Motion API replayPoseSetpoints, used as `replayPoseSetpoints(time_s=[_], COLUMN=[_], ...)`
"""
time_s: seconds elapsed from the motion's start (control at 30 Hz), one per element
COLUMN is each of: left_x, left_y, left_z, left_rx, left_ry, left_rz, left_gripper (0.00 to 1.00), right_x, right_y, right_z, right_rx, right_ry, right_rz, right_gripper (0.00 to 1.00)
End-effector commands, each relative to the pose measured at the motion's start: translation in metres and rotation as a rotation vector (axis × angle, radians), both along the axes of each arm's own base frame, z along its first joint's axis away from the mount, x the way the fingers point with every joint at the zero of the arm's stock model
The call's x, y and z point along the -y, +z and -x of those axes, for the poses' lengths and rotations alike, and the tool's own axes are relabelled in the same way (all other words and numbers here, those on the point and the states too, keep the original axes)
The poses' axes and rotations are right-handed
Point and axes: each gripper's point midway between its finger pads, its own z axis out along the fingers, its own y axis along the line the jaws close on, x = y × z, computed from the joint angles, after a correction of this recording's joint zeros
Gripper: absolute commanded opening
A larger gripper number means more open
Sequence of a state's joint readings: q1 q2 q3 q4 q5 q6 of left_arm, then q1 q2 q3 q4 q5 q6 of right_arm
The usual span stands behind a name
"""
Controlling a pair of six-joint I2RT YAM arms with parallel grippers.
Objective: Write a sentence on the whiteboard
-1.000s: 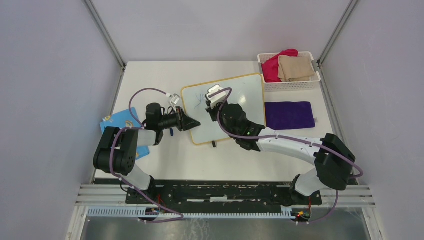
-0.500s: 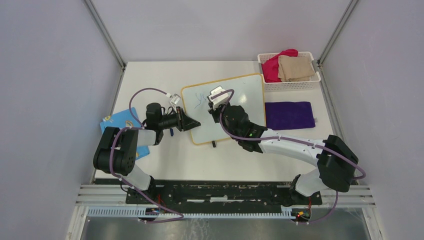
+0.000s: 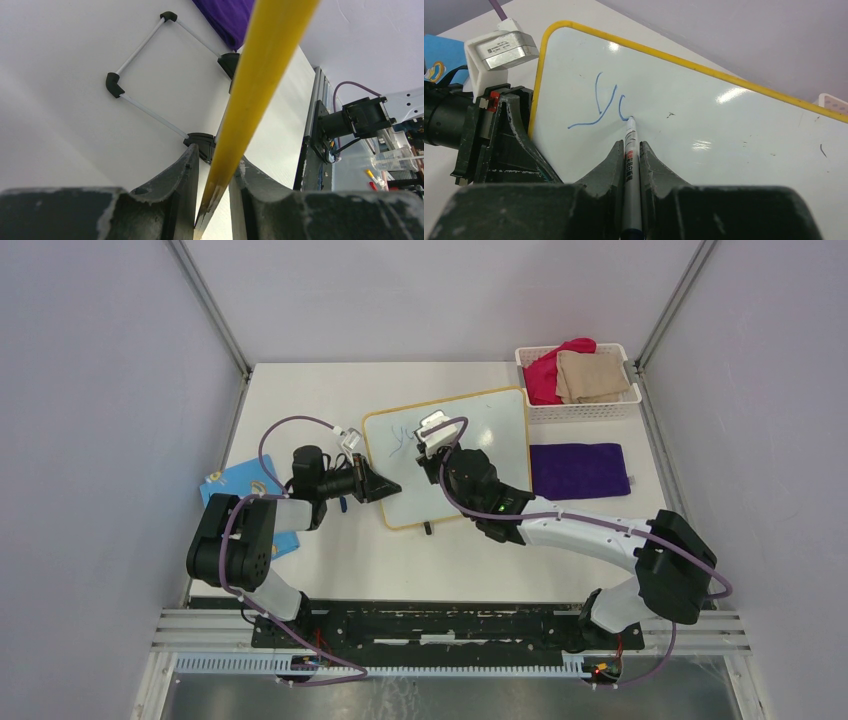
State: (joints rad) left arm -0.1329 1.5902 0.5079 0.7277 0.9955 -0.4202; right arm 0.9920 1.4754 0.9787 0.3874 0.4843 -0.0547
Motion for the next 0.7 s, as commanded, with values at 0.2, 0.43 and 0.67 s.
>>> replayPoseSetpoints(time_s=[0.2,0.43,0.67], left_x=[-0.004,-0.004,-0.004], left_y=[-0.006,-0.006,-0.007], left_z=[-0.01,-0.01,-0.01], left_rx=[0.042,0.042,0.043], left_ry=[0.035,0.033,0.032], left_rz=[-0.057,-0.06,-0.062], left_gripper=[0.34,0.34,0.34], right_x=[0.006,-0.001,-0.009], right_y=[0.039,0.043,0.04], right_z=[-0.015,-0.016,-0.016], right_rx=[0.067,0.071,0.062], right_ry=[-0.065,-0.046,-0.015], right_rz=[-0.046,-0.049,-0.045], right_gripper=[0.0,0.0,0.0])
